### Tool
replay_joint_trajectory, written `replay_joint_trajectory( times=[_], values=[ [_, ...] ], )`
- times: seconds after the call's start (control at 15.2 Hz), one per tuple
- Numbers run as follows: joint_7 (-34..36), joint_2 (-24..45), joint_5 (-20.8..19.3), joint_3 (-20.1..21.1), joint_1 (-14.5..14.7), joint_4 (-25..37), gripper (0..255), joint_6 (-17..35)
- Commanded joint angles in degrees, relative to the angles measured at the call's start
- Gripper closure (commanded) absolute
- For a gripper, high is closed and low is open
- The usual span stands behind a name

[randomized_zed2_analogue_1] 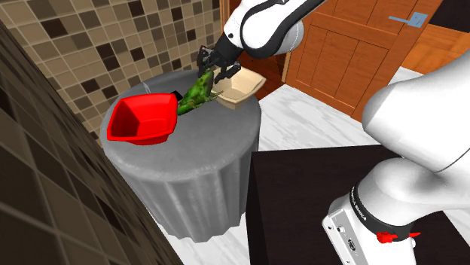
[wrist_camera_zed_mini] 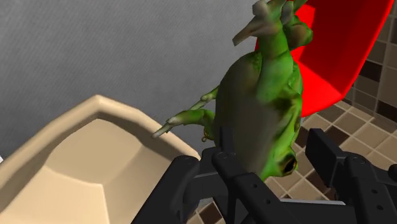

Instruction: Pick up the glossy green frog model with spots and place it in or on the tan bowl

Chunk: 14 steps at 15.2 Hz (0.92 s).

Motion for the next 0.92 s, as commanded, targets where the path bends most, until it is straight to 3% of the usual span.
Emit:
replay_joint_trajectory(
  times=[0.0, 0.46, 0.86],
  values=[
    [0.2, 0.0, 0.3, 2.9, -2.5, 0.4, 255, -1.6],
    [-5.3, 4.9, -1.1, 6.2, -11.5, 3.8, 255, -9.4],
    [-12.1, 10.0, -1.9, 5.4, -16.3, 9.9, 255, -17.7]
  ],
)
